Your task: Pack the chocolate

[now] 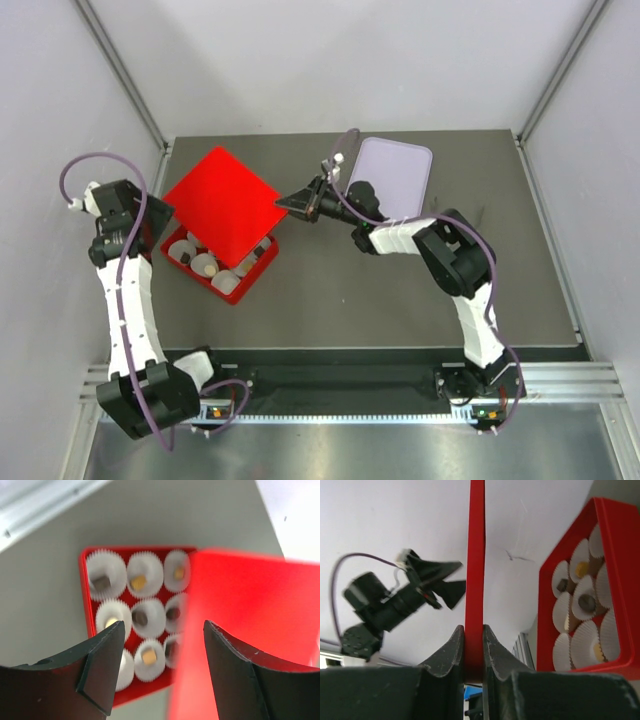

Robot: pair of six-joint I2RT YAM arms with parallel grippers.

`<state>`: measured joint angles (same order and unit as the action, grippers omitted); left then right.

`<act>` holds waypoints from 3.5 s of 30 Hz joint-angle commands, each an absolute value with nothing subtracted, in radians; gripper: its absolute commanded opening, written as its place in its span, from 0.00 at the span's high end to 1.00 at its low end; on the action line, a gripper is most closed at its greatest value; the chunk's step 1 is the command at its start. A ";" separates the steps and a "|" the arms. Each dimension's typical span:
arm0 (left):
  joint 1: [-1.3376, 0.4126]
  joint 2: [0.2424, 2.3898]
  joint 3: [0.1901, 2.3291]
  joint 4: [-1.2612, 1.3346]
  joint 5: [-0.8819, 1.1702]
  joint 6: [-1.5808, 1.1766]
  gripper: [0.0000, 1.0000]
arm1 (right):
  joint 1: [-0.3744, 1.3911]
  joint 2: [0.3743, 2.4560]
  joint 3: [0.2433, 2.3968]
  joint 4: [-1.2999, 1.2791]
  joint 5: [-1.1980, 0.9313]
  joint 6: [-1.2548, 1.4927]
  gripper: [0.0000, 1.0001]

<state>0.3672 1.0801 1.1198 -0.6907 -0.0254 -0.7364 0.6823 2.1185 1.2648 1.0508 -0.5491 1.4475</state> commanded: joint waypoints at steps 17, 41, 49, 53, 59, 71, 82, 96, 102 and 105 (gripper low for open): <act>0.408 1.331 1.124 -0.514 0.086 -0.693 0.34 | 0.804 2.329 1.523 0.874 -0.538 1.353 1.00; 0.420 1.483 1.117 -0.508 0.103 -0.681 0.36 | 0.776 2.373 1.493 1.067 -0.552 1.408 1.00; 0.419 1.454 1.143 -0.543 0.066 -0.661 0.36 | 0.775 2.355 1.480 1.072 -0.584 1.430 1.00; 0.419 1.454 1.138 -0.554 0.046 -0.650 0.36 | 0.775 2.342 1.450 1.065 -0.595 1.421 1.00; 0.419 1.465 1.111 -0.537 0.038 -0.650 0.36 | 0.769 2.301 1.390 1.068 -0.584 1.387 1.00; 0.420 1.459 1.120 -0.538 0.043 -0.650 0.37 | 0.759 2.341 1.434 1.100 -0.583 1.393 1.00; 0.419 1.439 1.127 -0.538 0.043 -0.646 0.37 | 0.759 2.379 1.489 1.042 -0.588 1.376 1.00; 0.419 1.433 1.134 -0.535 0.049 -0.647 0.37 | 0.775 2.405 1.499 1.023 -0.588 1.378 1.00; 0.419 1.436 1.078 -0.494 0.126 -0.675 0.39 | 0.775 2.419 1.508 1.011 -0.586 1.371 1.00; 0.419 1.437 1.058 -0.479 0.129 -0.684 0.39 | 0.773 2.422 1.508 1.011 -0.586 1.373 1.00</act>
<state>0.4118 1.4727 1.0779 -0.5259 0.1001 -0.6689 0.7658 2.4195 1.4612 0.9512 -0.5880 1.3830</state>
